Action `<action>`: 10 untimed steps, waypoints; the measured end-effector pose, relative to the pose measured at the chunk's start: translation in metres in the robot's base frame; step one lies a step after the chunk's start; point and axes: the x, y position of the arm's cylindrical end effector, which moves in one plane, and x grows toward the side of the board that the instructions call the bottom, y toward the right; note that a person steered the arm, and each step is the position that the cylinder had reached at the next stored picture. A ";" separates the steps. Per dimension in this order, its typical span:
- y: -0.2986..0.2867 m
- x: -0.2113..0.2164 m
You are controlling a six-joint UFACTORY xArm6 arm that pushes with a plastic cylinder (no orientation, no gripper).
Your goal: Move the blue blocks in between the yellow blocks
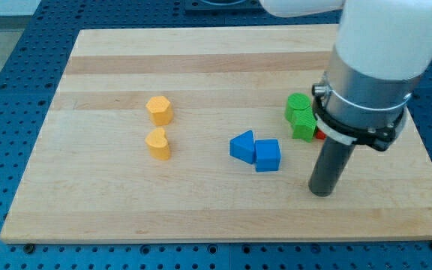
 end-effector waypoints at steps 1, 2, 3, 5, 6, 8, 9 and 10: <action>-0.009 -0.014; -0.025 -0.020; -0.041 -0.026; -0.076 -0.049; -0.097 -0.062; -0.136 -0.080; -0.154 -0.087; -0.165 -0.088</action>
